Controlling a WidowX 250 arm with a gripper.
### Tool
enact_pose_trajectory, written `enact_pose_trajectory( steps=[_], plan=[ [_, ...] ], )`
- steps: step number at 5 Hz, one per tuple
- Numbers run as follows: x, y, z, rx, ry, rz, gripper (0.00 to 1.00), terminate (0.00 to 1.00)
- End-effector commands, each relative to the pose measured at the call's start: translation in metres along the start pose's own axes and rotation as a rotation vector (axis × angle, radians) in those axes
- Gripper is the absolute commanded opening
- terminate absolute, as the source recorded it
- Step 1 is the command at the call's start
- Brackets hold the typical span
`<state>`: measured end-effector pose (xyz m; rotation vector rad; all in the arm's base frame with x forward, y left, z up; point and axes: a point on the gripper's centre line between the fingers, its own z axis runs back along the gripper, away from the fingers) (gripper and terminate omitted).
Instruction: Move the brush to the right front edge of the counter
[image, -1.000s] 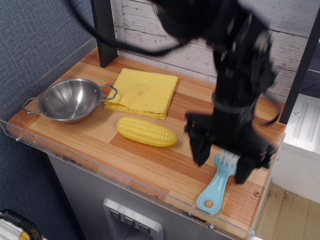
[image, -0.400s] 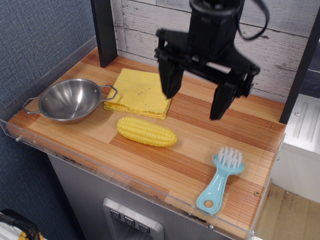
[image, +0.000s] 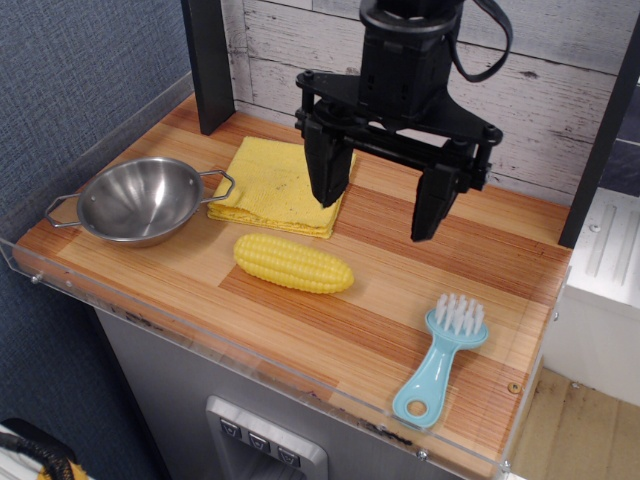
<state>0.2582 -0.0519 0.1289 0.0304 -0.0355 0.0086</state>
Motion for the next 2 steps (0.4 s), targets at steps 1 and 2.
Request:
enact_pose_trajectory(
  steps=[1,2],
  plan=[
    [-0.0113,0.0092,0.0092,-0.048,-0.038,-0.028,1.0,0.0],
    [-0.0113,0.0092,0.0092,-0.048,-0.038,-0.028,1.0,1.0]
  ],
)
